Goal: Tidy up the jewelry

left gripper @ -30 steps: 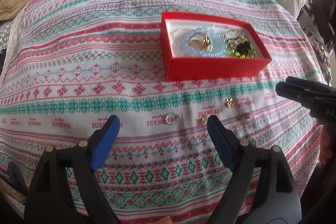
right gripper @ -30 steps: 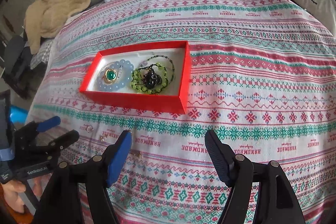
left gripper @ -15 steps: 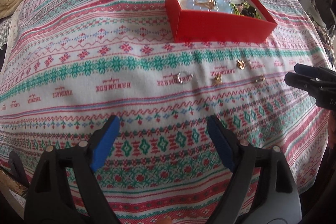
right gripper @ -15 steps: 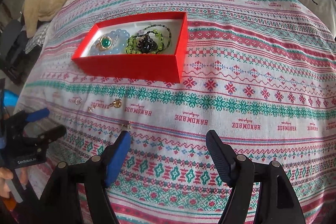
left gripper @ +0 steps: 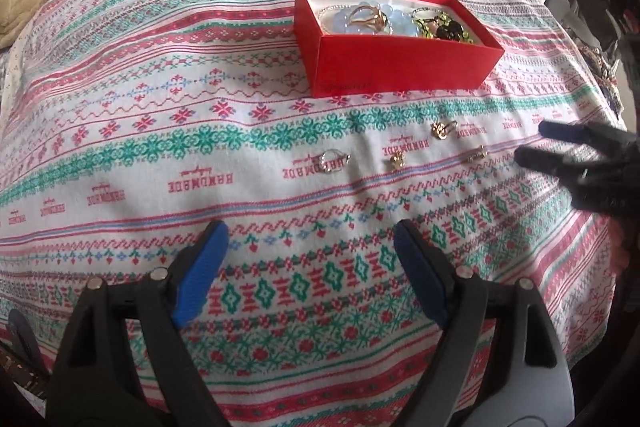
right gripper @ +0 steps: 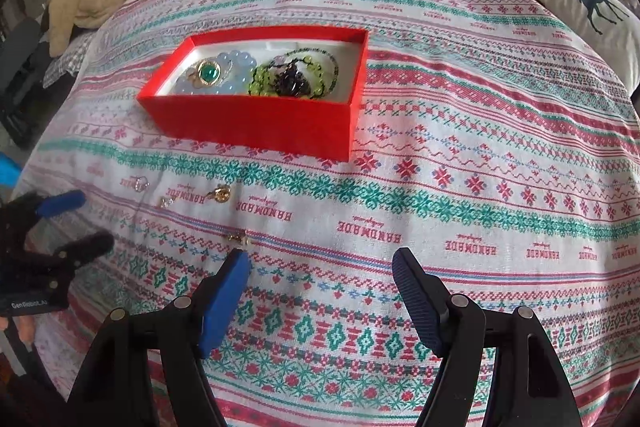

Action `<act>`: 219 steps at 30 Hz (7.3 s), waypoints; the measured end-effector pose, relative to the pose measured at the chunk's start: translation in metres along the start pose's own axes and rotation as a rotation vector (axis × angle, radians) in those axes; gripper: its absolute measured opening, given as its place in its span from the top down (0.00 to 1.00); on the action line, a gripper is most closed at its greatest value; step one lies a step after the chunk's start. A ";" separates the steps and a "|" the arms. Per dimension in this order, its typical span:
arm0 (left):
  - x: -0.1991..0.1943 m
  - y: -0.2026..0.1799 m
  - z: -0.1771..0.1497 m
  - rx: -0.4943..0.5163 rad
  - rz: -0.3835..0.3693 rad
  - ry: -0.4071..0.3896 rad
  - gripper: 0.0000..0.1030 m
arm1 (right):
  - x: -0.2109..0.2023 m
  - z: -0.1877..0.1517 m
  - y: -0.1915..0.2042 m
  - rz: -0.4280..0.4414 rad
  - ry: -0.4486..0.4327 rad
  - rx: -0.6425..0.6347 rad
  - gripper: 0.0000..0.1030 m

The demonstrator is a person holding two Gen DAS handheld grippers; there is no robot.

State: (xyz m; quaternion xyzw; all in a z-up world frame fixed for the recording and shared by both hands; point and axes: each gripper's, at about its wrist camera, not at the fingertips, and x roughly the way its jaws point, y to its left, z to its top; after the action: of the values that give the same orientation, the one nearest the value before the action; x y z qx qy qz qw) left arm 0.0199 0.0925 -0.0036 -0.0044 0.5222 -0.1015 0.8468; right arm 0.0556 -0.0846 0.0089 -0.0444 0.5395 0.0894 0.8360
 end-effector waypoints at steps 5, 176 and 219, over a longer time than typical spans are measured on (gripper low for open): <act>0.014 -0.002 0.011 0.018 -0.018 0.016 0.32 | 0.016 -0.001 0.017 0.052 0.036 -0.051 0.27; 0.017 -0.036 0.125 -0.103 0.005 -0.181 0.76 | -0.005 0.117 -0.005 0.096 -0.231 0.026 0.82; -0.013 -0.030 -0.013 0.066 0.093 0.025 0.16 | -0.020 -0.016 -0.001 0.005 -0.041 -0.095 0.27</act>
State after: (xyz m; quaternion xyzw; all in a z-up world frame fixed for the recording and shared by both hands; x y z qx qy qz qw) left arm -0.0024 0.0667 0.0056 0.0488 0.5287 -0.0792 0.8437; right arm 0.0334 -0.0902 0.0201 -0.0808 0.5174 0.1179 0.8437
